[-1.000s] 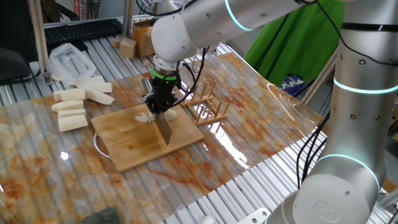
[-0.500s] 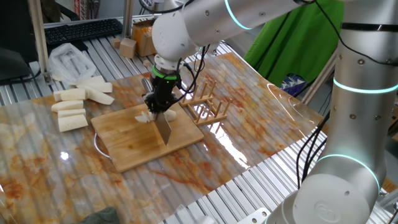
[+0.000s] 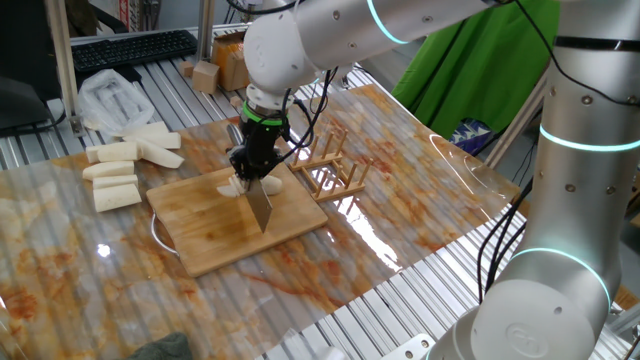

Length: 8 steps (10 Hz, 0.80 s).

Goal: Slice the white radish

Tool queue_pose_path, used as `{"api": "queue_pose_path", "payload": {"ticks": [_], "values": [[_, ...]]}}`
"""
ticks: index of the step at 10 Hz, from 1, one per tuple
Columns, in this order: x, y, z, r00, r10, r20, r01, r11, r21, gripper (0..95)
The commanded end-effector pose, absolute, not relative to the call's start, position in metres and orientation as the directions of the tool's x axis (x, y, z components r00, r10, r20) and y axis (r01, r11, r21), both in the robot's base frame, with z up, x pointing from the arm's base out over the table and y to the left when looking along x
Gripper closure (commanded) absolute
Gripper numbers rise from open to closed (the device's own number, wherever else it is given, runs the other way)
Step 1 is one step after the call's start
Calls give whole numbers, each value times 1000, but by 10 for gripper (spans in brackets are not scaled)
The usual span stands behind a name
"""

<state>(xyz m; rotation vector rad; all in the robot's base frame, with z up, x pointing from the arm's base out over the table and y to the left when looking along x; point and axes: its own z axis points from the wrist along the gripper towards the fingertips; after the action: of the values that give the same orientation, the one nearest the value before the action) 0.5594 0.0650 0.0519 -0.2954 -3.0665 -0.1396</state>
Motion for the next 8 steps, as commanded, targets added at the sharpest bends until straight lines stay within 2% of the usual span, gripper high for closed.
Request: {"api": "queue_pose_path", "payload": {"ticks": [1, 5, 8], "values": [[559, 61, 53, -987, 151, 52, 153, 988, 35, 950], [558, 56, 52, -990, 130, 53, 132, 991, 34, 950], [558, 58, 37, -990, 133, 38, 134, 990, 44, 950]]}}
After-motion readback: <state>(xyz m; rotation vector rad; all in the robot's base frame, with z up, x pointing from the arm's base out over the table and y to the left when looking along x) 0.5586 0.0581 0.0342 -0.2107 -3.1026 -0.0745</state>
